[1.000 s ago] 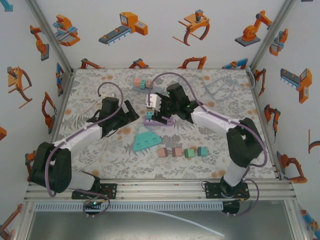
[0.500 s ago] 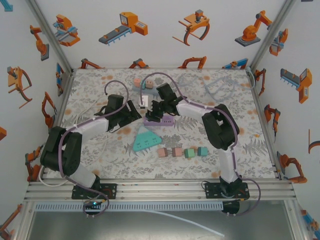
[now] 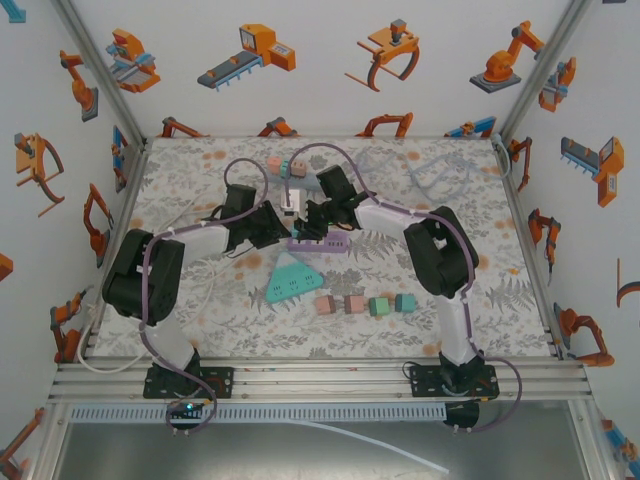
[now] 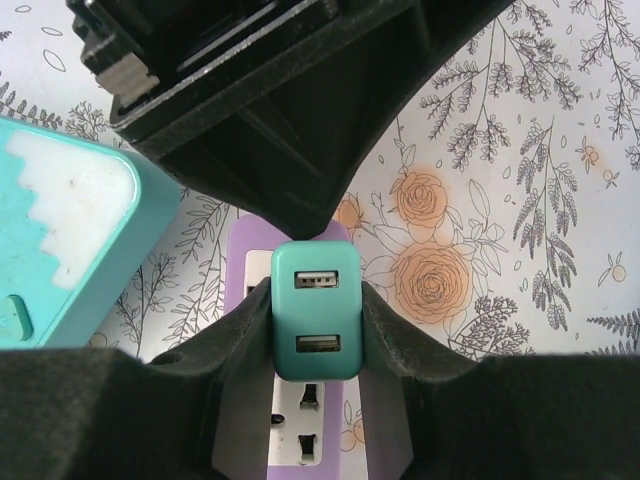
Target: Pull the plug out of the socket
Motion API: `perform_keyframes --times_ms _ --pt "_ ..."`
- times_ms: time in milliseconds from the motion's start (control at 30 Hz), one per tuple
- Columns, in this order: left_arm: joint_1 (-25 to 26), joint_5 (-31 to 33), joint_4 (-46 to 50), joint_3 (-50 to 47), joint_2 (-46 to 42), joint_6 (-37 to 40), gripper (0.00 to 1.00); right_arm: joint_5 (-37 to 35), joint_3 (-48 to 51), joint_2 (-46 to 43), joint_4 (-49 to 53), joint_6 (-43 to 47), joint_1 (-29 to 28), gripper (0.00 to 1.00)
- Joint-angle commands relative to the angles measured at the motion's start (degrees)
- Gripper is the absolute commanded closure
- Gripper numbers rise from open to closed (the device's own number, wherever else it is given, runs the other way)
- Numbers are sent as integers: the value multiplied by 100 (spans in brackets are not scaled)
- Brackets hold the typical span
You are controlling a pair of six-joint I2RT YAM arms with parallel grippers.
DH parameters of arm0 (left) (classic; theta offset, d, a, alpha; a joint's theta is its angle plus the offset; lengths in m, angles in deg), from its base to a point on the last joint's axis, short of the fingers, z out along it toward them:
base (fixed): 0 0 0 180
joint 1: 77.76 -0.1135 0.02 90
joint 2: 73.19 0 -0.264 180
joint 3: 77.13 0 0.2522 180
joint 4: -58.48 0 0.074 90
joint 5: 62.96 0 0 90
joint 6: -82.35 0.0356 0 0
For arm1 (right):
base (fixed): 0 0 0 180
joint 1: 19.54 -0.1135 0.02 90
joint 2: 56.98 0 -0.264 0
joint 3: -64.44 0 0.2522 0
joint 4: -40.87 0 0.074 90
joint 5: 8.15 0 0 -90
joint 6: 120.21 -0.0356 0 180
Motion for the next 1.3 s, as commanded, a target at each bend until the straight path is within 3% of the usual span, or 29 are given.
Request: perform_keyframes --times_ms 0,600,1267 --pt "119 -180 67 56 86 -116 61 289 -230 66 31 -18 2 74" --pt "329 509 1389 51 240 344 63 336 -529 -61 75 -466 19 90" --pt "350 475 1186 70 -355 314 64 -12 57 -1108 15 -882 85 95"
